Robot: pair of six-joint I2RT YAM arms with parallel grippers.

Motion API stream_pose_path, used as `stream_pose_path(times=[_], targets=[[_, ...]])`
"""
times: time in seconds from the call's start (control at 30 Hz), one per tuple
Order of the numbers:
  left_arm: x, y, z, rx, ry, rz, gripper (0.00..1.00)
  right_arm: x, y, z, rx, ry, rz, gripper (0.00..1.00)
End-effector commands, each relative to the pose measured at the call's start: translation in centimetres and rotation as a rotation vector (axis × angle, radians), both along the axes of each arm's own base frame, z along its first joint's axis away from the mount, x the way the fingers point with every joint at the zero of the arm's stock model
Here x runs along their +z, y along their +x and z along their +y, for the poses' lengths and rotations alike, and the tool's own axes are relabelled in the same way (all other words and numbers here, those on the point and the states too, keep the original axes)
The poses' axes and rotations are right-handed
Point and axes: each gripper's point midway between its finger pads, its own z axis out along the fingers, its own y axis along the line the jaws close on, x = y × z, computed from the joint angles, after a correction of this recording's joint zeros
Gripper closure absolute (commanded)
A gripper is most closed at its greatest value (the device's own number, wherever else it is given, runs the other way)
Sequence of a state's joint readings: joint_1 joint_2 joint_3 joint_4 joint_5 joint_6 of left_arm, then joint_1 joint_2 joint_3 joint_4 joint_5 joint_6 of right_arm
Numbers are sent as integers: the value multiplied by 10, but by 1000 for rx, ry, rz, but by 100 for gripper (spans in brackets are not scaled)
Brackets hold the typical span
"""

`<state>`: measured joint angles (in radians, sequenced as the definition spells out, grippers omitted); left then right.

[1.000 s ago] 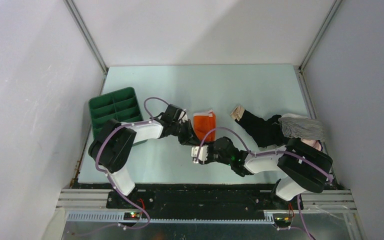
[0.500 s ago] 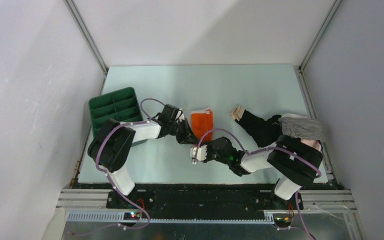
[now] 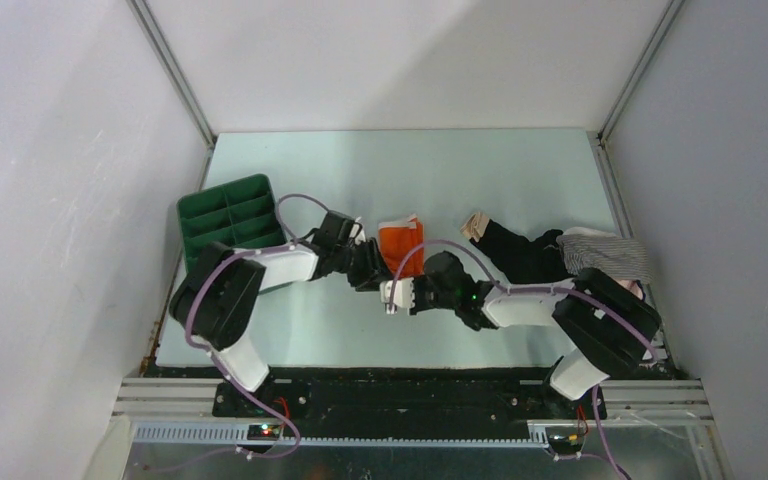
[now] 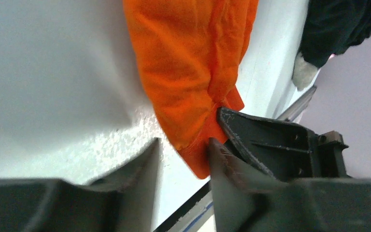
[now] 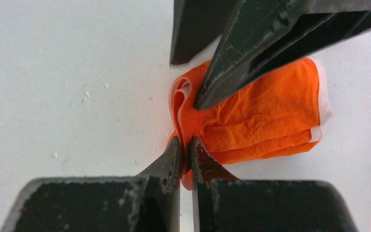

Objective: Roll the underwear
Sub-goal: Roll the underwear to the center of the board.

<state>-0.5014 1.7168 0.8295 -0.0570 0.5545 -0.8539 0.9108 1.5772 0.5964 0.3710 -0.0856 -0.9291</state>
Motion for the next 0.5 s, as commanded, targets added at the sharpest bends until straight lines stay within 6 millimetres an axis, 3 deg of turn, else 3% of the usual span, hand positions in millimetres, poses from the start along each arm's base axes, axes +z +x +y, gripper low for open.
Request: stream_pose_path(times=[0.0, 0.03, 0.07, 0.1, 0.17, 0.3, 0.37, 0.4, 0.43, 0.47], targets=[[36, 22, 19, -12, 48, -352, 47, 21, -24, 5, 151, 17, 192, 97], [30, 20, 29, 8, 86, -381, 41, 22, -27, 1, 160, 5, 220, 97], [42, 26, 34, 14, 98, -473, 39, 27, -30, 4, 187, 14, 227, 98], [40, 23, 39, 6, 114, -497, 37, 24, -33, 0, 190, -4, 249, 99], [51, 25, 46, -26, 142, -609, 24, 23, -39, -3, 223, -19, 273, 100], [86, 25, 49, -125, 189, -911, 21, 22, -44, -6, 240, -23, 349, 100], [103, 7, 38, -278, 208, -1162, 21, 25, -44, -6, 243, -15, 381, 100], [101, -13, 31, -425, 229, -1311, 21, 26, -43, -4, 245, -12, 391, 100], [117, -21, 25, -458, 208, -1440, 21, 23, -42, -5, 238, -17, 407, 100], [99, -40, 20, -599, 232, -1539, 21, 25, -42, -4, 241, -12, 412, 100]])
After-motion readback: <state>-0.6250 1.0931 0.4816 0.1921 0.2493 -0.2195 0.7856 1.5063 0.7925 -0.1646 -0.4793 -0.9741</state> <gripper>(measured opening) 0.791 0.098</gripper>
